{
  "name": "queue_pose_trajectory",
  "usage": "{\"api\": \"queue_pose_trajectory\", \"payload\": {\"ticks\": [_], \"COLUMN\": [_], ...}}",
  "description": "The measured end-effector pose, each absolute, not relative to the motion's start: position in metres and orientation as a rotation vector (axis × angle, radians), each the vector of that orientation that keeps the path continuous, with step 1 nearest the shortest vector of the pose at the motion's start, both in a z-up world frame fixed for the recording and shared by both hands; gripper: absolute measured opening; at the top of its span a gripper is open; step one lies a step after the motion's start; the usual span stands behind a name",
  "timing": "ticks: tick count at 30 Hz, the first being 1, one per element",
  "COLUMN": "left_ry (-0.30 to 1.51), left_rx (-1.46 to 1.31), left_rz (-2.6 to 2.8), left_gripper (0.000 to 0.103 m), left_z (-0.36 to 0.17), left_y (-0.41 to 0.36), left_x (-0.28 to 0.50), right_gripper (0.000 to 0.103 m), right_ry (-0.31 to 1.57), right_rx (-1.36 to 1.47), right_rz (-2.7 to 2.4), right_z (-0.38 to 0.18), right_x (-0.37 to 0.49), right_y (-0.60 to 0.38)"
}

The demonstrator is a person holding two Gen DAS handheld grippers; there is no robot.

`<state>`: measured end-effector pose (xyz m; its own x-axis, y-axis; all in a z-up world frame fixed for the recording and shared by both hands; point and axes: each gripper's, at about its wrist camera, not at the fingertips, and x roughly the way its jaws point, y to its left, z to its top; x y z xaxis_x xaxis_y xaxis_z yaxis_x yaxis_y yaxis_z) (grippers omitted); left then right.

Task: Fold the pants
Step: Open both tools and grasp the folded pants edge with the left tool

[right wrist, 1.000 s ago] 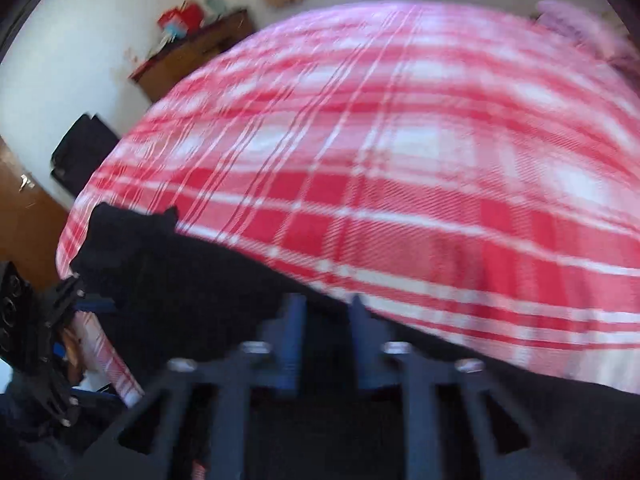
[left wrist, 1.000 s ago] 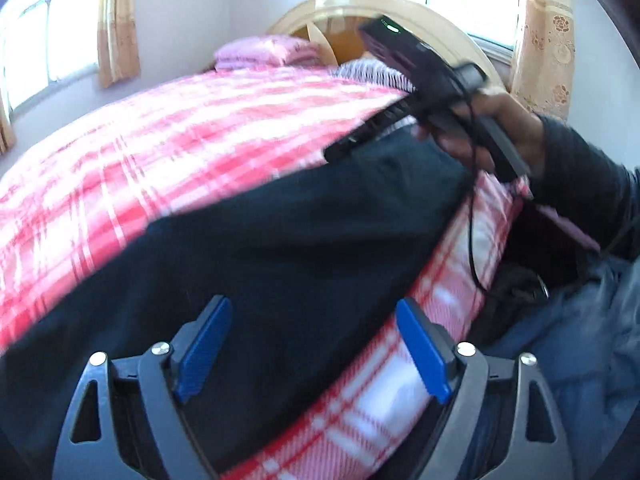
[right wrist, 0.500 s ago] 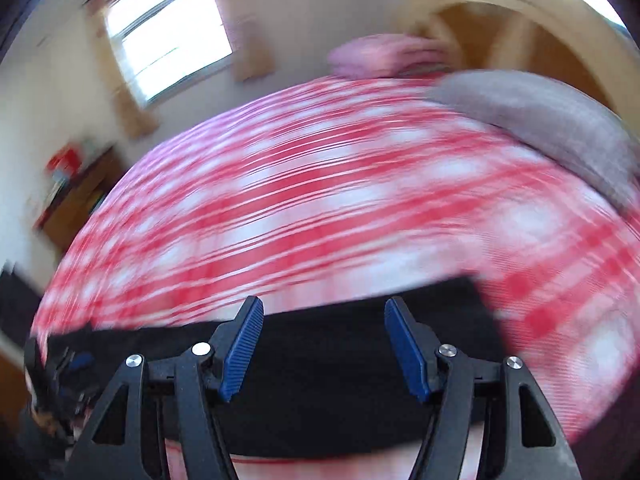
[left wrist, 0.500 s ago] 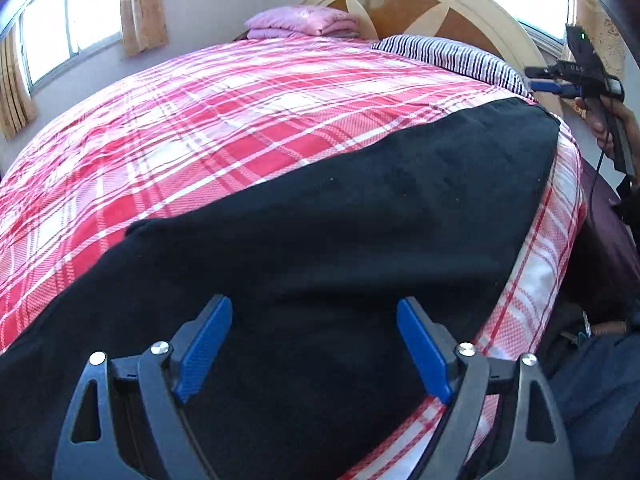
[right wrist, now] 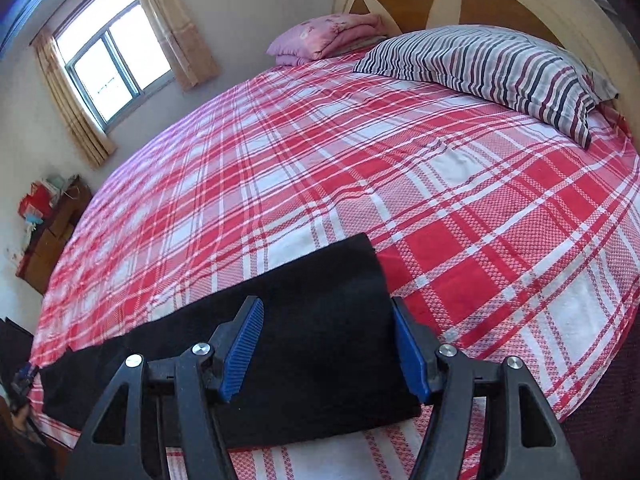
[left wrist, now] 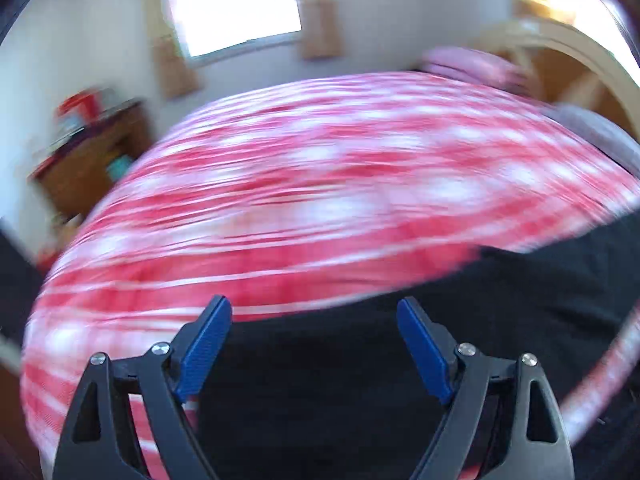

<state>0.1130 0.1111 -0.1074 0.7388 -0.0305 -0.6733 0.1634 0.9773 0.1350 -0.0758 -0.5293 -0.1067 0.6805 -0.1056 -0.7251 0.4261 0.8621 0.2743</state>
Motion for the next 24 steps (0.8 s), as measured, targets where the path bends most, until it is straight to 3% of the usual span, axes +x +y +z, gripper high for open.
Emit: {"api": "queue_pose_trajectory", "payload": {"ticks": [2,4,5,18,20,21,24], "left_ry": [0.783,0.827,0.848,0.893,0.898,0.911,0.905], "left_rx": [0.13,0.074,0.036,0.063,0.054,0.065,0.075], "left_rz": [-0.062,-0.066,-0.084,-0.029,-0.043,-0.054,-0.074], "left_gripper": [0.079,0.058,0.056,0.057,0.045,0.031,0.013], "left_z": [-0.118,-0.131,-0.138,-0.141,-0.141,-0.143,-0.145], "left_y": [0.145,0.16,0.166,0.16,0.16,0.157,0.155], "left_x": [0.123,0.128,0.131,0.133,0.132,0.132,0.131], "right_gripper": [0.065,0.065,0.065,0.065,0.065,0.065,0.065], "right_ry": [0.764,0.754,0.75,0.738,0.738,0.736,0.73], "right_rx": [0.462,0.48,0.485,0.513,0.511,0.511,0.512], "right_rz": [-0.31,-0.315,-0.323,-0.358,-0.357,-0.356,-0.358], "right_z": [-0.108,-0.108,-0.107,-0.11,-0.11,-0.109,-0.107], "right_x": [-0.081,-0.084,-0.086,-0.093,-0.093,-0.093,-0.094], "right_y": [-0.531,-0.536,-0.539,-0.553,-0.552,-0.552,-0.553]}}
